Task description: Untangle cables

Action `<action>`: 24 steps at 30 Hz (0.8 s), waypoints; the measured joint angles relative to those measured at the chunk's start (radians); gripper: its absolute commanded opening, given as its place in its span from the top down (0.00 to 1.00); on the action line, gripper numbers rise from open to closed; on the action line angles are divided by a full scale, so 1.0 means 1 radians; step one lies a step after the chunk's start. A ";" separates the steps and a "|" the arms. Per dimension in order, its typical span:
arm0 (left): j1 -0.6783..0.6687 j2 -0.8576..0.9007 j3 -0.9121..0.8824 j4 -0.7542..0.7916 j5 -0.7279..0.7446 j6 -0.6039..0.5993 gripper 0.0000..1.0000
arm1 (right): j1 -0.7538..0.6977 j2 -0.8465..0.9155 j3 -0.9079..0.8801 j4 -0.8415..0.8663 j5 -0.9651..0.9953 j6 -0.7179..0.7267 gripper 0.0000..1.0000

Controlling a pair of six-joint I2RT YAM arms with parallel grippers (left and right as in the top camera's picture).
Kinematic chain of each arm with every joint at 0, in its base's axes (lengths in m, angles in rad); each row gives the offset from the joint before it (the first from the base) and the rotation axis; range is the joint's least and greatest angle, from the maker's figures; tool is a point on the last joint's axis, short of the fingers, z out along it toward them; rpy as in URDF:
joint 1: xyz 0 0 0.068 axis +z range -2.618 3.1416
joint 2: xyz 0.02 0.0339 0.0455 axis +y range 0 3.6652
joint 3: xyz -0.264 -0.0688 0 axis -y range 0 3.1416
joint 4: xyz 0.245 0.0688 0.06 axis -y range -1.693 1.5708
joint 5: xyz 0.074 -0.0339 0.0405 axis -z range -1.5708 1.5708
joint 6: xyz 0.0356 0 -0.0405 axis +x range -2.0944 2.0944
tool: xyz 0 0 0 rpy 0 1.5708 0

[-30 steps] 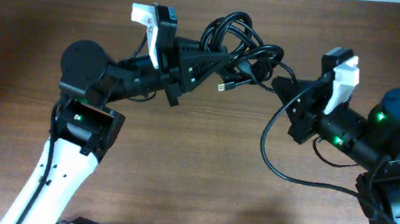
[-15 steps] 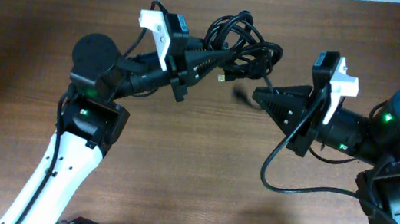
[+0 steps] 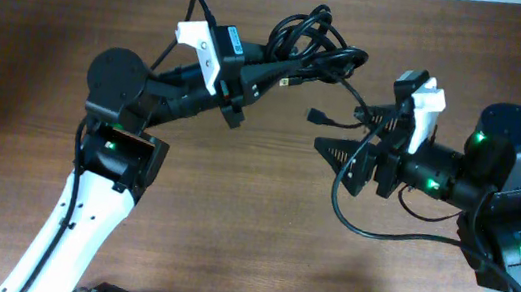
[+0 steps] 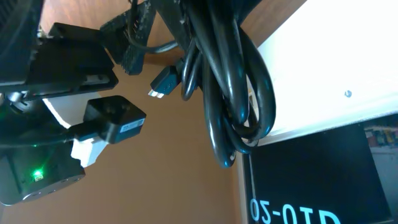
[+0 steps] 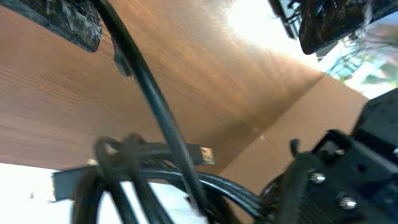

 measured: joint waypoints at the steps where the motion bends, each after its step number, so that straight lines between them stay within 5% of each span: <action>1: 0.005 0.000 0.000 -0.005 -0.003 0.000 1.00 | 0.000 0.000 0.000 -0.005 0.034 -0.001 0.01; 9: 0.058 0.005 0.000 -0.094 -0.025 -0.023 1.00 | 0.000 -0.113 0.000 -0.010 0.264 -0.001 0.02; 12: 0.058 0.005 0.000 -0.095 -0.086 -0.190 1.00 | 0.000 -0.183 0.000 -0.010 0.371 0.025 0.01; 20: 0.058 0.006 0.000 -0.126 -0.362 -1.007 1.00 | 0.000 -0.187 0.000 -0.018 0.411 0.129 0.01; 24: 0.058 0.006 0.000 -0.126 -0.386 -1.248 1.00 | 0.000 -0.134 0.000 0.045 0.372 0.189 0.01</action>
